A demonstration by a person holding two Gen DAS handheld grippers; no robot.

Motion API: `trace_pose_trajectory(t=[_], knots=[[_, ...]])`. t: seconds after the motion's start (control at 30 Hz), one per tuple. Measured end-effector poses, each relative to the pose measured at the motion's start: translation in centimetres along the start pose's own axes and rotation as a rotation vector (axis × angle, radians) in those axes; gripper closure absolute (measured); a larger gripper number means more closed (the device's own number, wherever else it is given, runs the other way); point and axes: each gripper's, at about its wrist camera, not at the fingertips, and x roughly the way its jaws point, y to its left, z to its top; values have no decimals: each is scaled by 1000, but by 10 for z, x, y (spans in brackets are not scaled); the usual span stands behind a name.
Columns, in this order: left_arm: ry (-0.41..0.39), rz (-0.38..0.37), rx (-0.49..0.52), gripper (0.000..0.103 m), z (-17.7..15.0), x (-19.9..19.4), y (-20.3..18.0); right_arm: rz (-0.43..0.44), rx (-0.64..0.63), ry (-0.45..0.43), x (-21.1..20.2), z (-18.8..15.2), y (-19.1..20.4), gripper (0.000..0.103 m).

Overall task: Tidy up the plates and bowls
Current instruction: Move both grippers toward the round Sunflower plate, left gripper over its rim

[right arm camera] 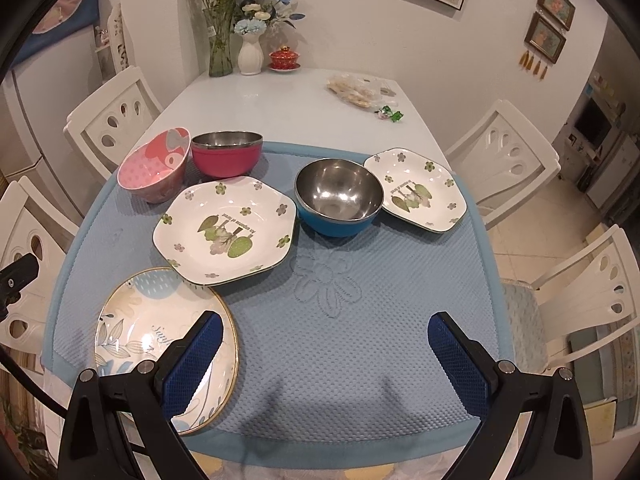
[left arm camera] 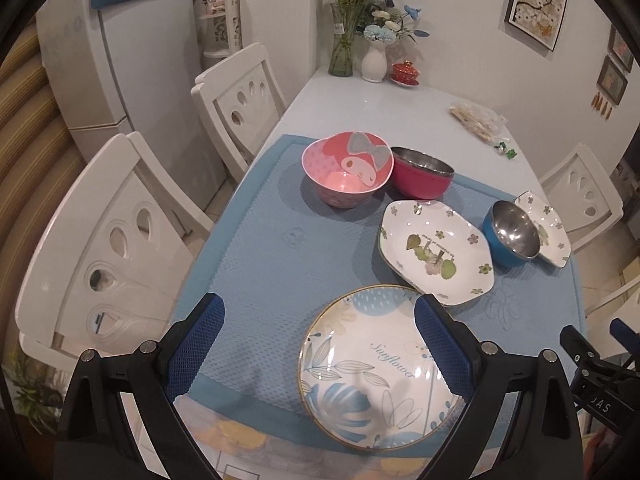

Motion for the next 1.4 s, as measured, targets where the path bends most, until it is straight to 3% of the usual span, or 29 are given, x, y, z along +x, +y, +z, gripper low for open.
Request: trace_pose_trajectory(t=[0.3,0.83,1.03,1.13,1.4], knots=[[-29,6,-7,7,-5,-2,-9,15,2,-14,-8,1,3,1],[4,56,22,7,-13,10,-34,29,6,-10,-11,-1,1,1],[14,108,-168,7,-15,29,-28,137,122,8,-14,11,-6,1],[17,133,-193,7,-15,38,-33,203,184,10,-18,17,-8,1],[85,13,-202,7,-20,44,-55,207,224,4,-19,19,-10,1]])
